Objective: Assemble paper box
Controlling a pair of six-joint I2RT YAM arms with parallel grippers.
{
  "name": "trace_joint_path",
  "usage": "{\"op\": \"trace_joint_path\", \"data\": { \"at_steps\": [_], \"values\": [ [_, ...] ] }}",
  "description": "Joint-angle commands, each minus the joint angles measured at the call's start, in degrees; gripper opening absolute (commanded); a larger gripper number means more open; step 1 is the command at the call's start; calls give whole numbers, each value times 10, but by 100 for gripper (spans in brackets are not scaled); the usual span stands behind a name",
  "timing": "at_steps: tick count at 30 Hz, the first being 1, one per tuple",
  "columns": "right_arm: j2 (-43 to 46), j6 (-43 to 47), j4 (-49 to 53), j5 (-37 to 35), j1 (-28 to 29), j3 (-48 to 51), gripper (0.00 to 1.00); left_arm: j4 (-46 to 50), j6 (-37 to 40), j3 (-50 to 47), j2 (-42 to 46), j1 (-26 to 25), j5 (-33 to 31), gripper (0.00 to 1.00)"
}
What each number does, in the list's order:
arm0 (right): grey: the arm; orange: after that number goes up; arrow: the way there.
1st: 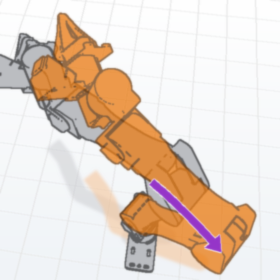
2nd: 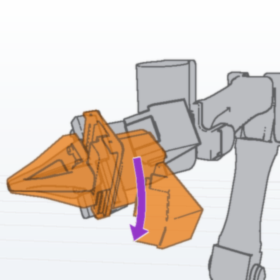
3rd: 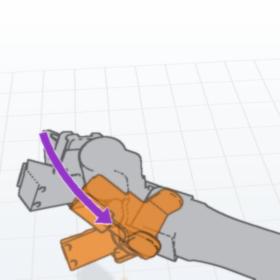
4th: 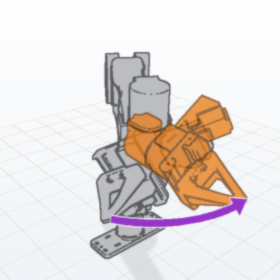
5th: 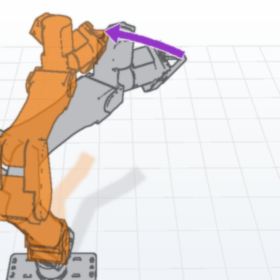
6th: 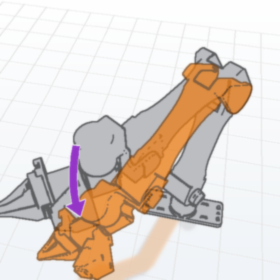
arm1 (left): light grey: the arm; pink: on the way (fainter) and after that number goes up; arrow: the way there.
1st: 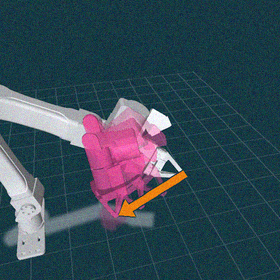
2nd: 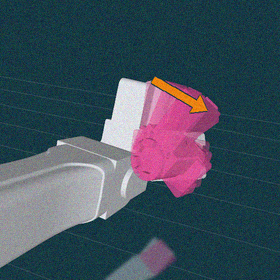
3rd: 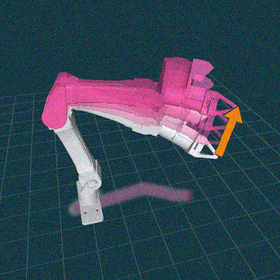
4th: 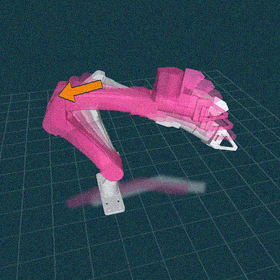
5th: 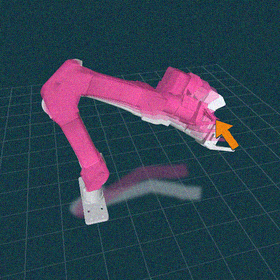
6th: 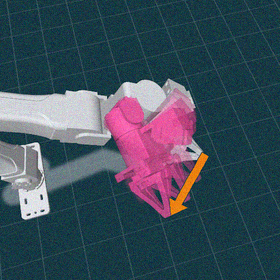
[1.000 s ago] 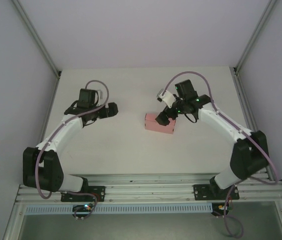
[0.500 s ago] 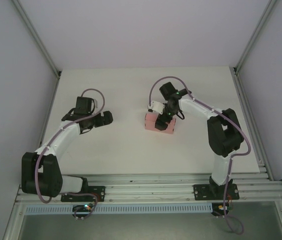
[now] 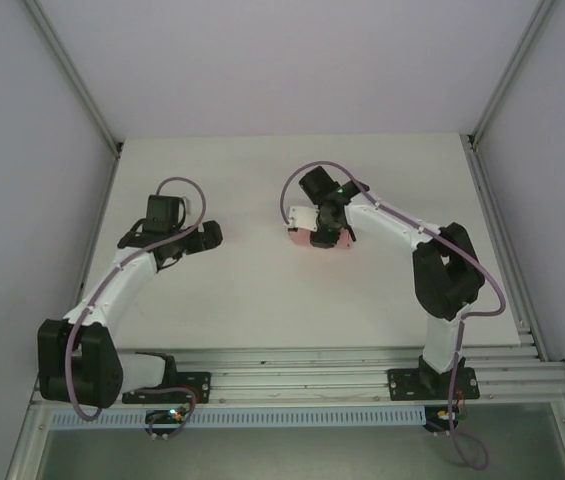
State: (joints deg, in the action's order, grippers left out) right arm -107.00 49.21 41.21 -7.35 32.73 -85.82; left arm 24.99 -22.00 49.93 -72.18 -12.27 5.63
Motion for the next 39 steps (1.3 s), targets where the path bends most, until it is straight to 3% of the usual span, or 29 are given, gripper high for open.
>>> {"op": "trace_joint_path", "data": {
  "at_steps": [1,6,12,20,24,27,32,35,39],
  "values": [
    [53,97,-129,-109,24,42,34,13,9,-10,24,5,-14,100],
    [84,196,-345,-97,57,171,35,6,7,-21,40,6,-14,100],
    [62,189,-430,-110,76,232,34,4,6,-22,43,5,-9,100],
    [46,108,-379,-121,99,255,45,5,4,-27,45,6,-13,100],
    [49,68,-333,-119,114,259,55,8,3,-26,39,7,-13,100],
    [60,32,-287,-104,121,255,70,8,4,-26,39,7,-9,100],
    [115,9,-253,-67,129,260,81,7,6,-23,40,7,-7,100],
    [169,-14,-211,-25,129,254,100,6,12,-14,43,7,-8,100],
    [244,-92,-171,12,116,243,100,-20,27,-7,57,5,-25,100]
  ]
}}
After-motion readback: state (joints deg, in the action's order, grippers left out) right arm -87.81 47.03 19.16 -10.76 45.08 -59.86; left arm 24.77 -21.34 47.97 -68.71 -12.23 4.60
